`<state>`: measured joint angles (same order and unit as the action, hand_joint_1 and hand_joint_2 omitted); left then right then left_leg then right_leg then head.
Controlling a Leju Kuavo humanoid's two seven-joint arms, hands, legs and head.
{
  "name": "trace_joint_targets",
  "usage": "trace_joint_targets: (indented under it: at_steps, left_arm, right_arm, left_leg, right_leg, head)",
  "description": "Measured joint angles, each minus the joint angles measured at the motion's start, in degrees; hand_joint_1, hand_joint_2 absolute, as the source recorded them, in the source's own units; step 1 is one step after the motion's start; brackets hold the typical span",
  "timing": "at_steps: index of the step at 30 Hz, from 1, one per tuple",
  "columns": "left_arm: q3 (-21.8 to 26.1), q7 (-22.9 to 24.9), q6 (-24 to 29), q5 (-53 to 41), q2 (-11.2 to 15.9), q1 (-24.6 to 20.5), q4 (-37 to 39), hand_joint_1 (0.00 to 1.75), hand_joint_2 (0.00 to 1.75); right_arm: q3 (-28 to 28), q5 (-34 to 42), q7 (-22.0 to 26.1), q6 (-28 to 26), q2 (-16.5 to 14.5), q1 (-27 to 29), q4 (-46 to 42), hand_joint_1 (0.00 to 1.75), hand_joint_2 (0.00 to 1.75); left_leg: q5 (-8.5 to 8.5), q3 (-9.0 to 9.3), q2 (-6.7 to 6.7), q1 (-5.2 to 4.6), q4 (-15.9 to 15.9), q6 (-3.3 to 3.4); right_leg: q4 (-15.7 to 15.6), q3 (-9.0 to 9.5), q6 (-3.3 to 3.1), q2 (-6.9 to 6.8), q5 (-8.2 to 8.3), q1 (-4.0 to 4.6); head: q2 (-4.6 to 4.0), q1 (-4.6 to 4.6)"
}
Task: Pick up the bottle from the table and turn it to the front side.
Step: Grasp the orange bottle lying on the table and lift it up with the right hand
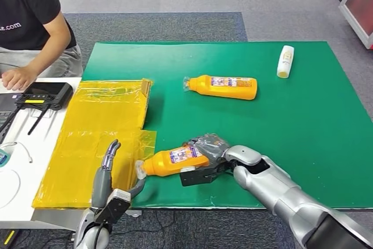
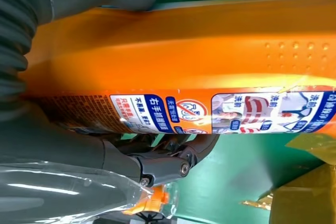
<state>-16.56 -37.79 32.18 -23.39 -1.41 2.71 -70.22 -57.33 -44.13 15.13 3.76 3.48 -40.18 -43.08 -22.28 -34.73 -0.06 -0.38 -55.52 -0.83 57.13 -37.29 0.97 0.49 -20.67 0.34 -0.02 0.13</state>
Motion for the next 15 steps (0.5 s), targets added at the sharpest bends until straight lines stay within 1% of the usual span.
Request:
trace_joint_targets:
  at_steps: [6, 9, 12, 15]
  left_arm:
    - [0.07, 0.00, 0.05, 0.00, 0.21, 0.03, 0.04, 0.00, 1.75]
    - [0.24, -0.01, 0.20, 0.00, 0.29, 0.10, 0.04, 0.00, 1.75]
    - [0.77, -0.25, 0.72, 0.12, 0.28, 0.35, -0.05, 0.00, 1.75]
    - [1.48, -1.02, 1.42, 0.78, 0.19, 0.69, -0.72, 0.00, 1.75]
  right_arm:
    - [-0.10, 1.65, 0.27, -2.94, -0.01, 0.56, 0.31, 1.75, 1.75]
    - [0.59, 2.84, 0.71, -5.37, -0.01, 1.64, 0.24, 1.75, 1.75]
    - [2.38, 4.50, 1.88, -8.86, -0.01, 3.81, -0.73, 1.75, 1.75]
    - [5.93, 7.73, 4.39, -13.51, -0.39, 7.94, -3.55, 1.75, 1.75]
  left_leg:
    - [-0.02, 0.01, 0.00, 0.00, 0.00, 0.00]
    - [-0.03, 0.02, 0.00, 0.00, 0.00, 0.00]
    - [-0.03, 0.01, 0.00, 0.00, 0.00, -0.01]
    - [-0.03, -0.03, -0.01, 0.00, 0.00, -0.01]
  right_leg:
    - [0.00, 0.00, 0.00, 0.01, -0.01, 0.00]
    - [0.00, 0.01, 0.00, 0.01, -0.01, 0.00]
    - [0.00, 0.01, 0.00, 0.01, -0.01, 0.00]
    - [0.00, -0.01, 0.00, 0.00, -0.01, 0.01]
  head:
    - [0.01, -0.01]
    - [0.00, -0.01]
    - [0.00, -0.01]
    - [0.01, -0.01]
